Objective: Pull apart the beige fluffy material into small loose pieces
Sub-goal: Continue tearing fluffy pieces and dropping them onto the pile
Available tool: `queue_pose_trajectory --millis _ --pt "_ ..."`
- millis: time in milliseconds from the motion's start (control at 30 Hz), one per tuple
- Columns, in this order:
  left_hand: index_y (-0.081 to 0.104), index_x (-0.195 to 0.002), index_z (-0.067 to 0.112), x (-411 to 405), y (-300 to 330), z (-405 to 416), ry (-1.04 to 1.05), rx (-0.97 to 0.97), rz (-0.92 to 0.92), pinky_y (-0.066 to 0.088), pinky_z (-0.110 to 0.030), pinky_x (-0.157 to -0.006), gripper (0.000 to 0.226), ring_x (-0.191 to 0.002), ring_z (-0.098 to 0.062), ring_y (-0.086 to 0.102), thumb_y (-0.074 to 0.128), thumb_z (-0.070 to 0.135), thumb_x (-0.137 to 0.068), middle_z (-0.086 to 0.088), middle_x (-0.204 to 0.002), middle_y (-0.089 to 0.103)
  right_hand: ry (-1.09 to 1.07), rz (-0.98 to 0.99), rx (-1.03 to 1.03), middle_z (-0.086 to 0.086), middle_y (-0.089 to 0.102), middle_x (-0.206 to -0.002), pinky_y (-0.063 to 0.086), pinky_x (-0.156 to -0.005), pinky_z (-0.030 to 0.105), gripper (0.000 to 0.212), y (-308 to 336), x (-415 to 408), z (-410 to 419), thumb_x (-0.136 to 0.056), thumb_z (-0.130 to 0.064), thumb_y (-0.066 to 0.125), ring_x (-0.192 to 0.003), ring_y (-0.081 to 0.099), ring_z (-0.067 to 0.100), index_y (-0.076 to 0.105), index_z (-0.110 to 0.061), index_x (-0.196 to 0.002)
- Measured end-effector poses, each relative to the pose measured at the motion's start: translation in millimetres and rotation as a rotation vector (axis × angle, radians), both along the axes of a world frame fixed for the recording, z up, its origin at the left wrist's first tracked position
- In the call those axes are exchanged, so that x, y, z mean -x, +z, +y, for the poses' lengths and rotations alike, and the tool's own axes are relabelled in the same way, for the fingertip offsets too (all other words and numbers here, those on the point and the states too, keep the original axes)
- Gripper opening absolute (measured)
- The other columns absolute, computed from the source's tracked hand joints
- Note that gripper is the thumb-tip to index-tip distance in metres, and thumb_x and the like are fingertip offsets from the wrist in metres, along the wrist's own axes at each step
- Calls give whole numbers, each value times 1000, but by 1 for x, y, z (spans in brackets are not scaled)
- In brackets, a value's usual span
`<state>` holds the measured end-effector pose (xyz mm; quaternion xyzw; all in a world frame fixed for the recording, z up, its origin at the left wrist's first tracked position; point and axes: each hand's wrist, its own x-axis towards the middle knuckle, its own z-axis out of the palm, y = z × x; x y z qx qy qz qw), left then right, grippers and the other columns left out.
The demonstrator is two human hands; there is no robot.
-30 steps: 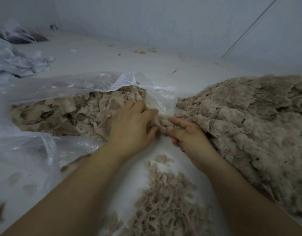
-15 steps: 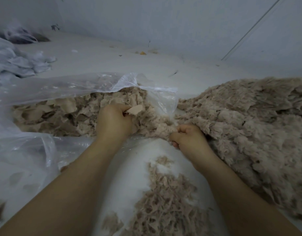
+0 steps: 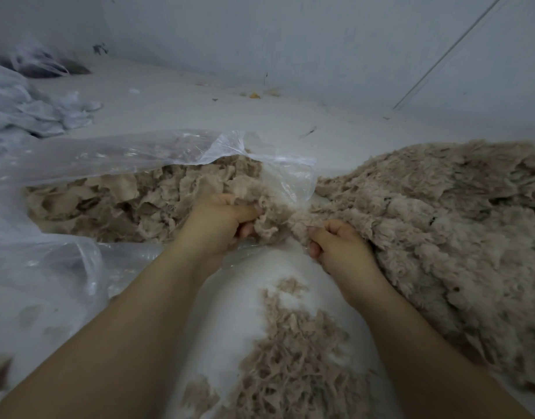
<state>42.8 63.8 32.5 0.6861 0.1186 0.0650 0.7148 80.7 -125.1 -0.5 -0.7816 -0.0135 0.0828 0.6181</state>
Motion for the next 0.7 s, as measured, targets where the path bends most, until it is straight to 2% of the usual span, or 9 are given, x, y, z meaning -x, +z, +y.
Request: queue_pose_trajectory --millis 67,200,333,433,467,533,600,700 --pt "54 -64 6 -1 0 2 -42 36 47 17 -16 -34 27 -34 -12 26 59 8 -91 -5 -45 45 4 6 -4 -10 47 -45 29 -40 21 29 1 0 0 -96 -21 53 -35 33 3 47 -17 -68" --pt "52 -65 2 -2 -3 1 -53 13 66 21 -18 -34 25 -36 -15 32 57 4 -90 -9 -51 51 -3 5 0 -10 51 -46 29 -47 27 25 -1 1 0 -95 -23 54 -35 35 2 48 -16 -72" --pt "54 -66 4 -3 -8 0 -20 19 17 24 -19 -34 24 -35 -15 35 61 4 -90 -9 -51 53 8 -48 28 -5 51 -48 30 -49 28 28 3 4 -1 -91 -20 57 -39 35 7 51 -18 -64" --pt "57 -73 9 -3 -11 -1 15 -48 -65 29 -19 -35 19 -35 -15 40 63 4 -91 -6 -51 57 196 -135 18 -7 48 -41 30 -42 19 40 9 9 -3 -89 -11 58 -35 35 4 59 -18 -50" --pt "58 -75 9 -4 -12 -1 26 -77 -95 31 -20 -35 17 -35 -15 42 63 4 -91 -6 -51 59 275 -154 29 -8 47 -39 31 -40 16 39 10 11 -3 -90 -12 60 -34 35 3 65 -13 -52" --pt "61 -77 7 -4 -14 -4 27 -109 -145 34 -21 -34 14 -35 -15 45 64 3 -90 -6 -51 61 372 -165 65 -5 44 -38 33 -40 13 39 13 14 -3 -92 -31 64 -35 36 4 73 -8 -62" --pt "60 -79 2 -4 -16 -8 13 -123 -168 36 -21 -36 11 -35 -15 46 66 2 -89 -7 -52 62 369 -152 42 0 41 -41 34 -41 11 46 15 14 -4 -87 -52 63 -36 36 7 75 -11 -68" --pt "61 -83 0 -3 -20 -14 -34 -201 -183 39 -23 -37 9 -38 -15 50 68 3 -88 -6 -55 64 303 -158 -16 3 40 -43 32 -41 15 59 15 13 -3 -76 -63 59 -37 33 10 57 -8 -54"
